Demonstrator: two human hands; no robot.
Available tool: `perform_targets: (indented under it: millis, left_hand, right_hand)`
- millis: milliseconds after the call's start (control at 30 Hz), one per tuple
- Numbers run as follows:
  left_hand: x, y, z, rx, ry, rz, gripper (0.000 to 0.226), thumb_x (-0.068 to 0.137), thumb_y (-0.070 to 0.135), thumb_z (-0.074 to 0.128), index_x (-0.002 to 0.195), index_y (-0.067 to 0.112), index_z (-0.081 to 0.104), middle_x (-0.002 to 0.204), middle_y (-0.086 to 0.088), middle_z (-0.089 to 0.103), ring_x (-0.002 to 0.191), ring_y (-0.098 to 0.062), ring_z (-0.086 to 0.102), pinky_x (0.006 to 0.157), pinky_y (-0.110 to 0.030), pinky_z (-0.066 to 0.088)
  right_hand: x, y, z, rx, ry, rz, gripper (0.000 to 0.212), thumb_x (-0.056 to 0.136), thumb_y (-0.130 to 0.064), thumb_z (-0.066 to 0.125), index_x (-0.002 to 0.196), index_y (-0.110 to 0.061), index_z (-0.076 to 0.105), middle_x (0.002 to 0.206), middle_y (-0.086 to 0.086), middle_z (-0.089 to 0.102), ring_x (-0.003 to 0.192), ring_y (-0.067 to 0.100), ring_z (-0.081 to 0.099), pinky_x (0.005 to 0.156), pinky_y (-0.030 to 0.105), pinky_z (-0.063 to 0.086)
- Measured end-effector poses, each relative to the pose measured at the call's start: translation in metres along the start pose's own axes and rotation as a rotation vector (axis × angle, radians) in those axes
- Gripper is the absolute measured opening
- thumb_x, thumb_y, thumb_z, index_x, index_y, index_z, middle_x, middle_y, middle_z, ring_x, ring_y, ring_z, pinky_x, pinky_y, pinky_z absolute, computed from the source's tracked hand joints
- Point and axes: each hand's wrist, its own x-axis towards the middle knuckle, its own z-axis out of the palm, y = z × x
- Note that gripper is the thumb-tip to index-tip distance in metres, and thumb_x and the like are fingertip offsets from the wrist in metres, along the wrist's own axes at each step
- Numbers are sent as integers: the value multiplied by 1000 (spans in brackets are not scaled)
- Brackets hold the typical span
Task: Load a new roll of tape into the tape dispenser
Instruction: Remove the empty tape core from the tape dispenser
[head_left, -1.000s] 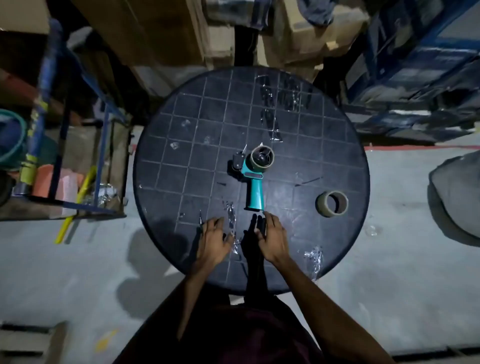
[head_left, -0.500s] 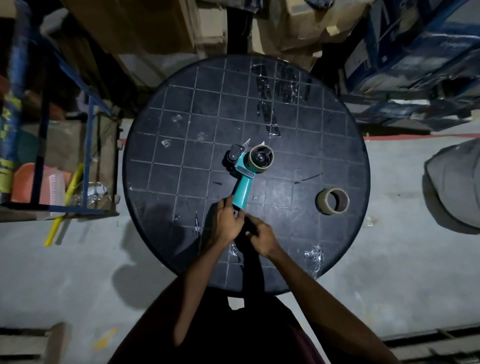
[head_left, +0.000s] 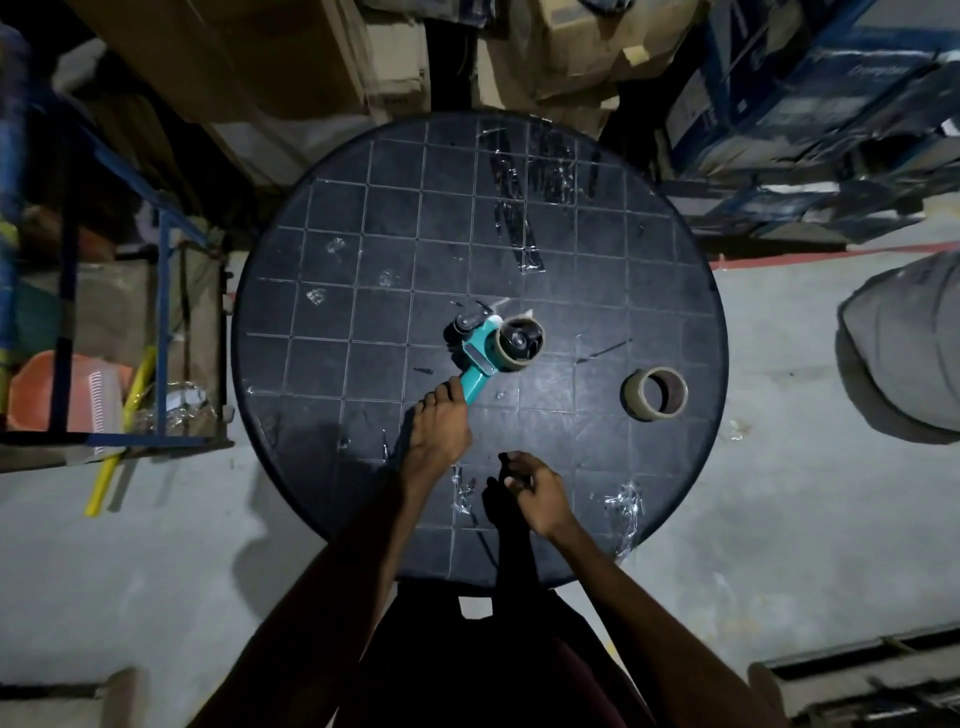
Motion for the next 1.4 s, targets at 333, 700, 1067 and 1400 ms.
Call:
perform_targets:
  millis: [333, 700, 1067, 1400]
  left_hand:
    - [-28, -55, 6, 42, 48, 146, 91, 68, -17, 57, 147, 24, 43, 147, -6, 47, 138, -27, 40, 108, -45, 40]
    - [-81, 8, 27, -705, 132, -321, 15, 83, 26, 59, 94, 26, 70, 96, 2, 73, 86, -21, 69, 83, -30, 55]
    - [-58, 49, 21, -708, -118, -326, 38, 101, 38, 54, 119, 10, 70, 113, -18, 72, 106, -35, 66, 84, -32, 48]
    - [-49, 55, 19, -688, -31, -207, 39, 103, 21, 53, 142, 18, 55, 101, -15, 67, 60, -4, 49, 44, -2, 37]
  right_hand:
    - [-5, -1, -8, -69, 192, 52, 67, 91, -8, 67, 151, -10, 36, 140, 15, 50, 120, 26, 57, 107, 42, 48]
    - [1, -13, -15, -65, 203, 121, 16, 95, -17, 65, 100, -13, 51, 98, 13, 68, 94, 35, 67, 82, 40, 54]
    - [23, -31, -19, -107, 144, 16, 32, 97, -8, 62, 129, -8, 66, 116, 12, 73, 101, 17, 65, 89, 15, 45]
    - [38, -29, -16, -114, 303, 181, 24, 81, -15, 81, 103, -5, 79, 95, 12, 77, 83, 23, 72, 79, 24, 57]
